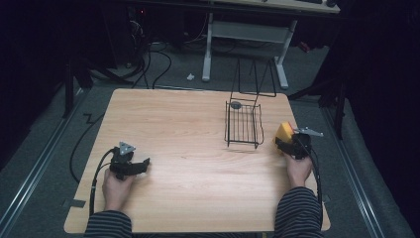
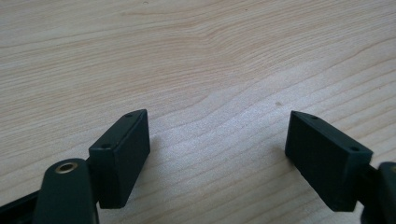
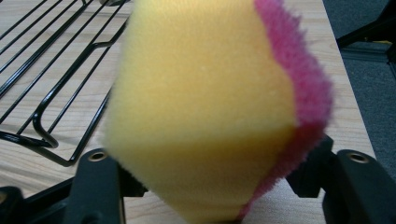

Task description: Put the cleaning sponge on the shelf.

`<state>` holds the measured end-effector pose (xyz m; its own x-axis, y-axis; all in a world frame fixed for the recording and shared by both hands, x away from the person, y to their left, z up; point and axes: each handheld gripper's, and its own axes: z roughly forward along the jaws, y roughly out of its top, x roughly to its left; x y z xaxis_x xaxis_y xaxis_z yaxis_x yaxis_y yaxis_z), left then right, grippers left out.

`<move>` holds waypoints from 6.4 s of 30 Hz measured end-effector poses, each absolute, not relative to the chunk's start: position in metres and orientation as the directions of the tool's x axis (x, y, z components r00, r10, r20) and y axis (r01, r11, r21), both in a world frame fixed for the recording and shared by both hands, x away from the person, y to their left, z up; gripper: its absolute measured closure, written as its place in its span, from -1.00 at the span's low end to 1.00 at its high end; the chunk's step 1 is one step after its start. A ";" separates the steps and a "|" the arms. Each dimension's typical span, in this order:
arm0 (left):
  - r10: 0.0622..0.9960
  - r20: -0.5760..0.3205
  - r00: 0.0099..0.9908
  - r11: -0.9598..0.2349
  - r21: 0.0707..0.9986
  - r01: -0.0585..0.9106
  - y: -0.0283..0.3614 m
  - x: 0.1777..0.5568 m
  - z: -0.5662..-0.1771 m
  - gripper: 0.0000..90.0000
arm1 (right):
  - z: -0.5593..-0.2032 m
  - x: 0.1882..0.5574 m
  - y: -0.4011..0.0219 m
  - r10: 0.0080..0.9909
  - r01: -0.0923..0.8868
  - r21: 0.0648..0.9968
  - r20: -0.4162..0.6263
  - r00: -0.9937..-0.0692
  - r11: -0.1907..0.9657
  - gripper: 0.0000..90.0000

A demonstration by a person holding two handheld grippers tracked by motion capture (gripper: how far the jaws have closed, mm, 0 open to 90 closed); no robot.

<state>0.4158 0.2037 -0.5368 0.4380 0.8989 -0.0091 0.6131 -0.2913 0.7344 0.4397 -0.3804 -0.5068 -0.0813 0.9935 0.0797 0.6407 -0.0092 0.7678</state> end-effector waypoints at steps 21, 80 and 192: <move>0.899 -0.009 0.438 -0.292 0.734 0.613 0.204 0.416 -0.537 -0.50 | -0.506 0.437 -0.376 0.992 0.625 0.779 0.041 -0.123 0.045 0.35; 0.898 -0.008 0.440 -0.294 0.734 0.613 0.204 0.416 -0.537 -0.50 | -0.445 0.382 -0.337 0.936 0.486 0.862 0.038 -0.349 0.146 0.36; 0.898 -0.008 0.439 -0.292 0.736 0.611 0.204 0.416 -0.537 -0.50 | -0.452 0.475 -0.264 0.918 0.538 0.828 0.077 -0.388 0.158 -0.36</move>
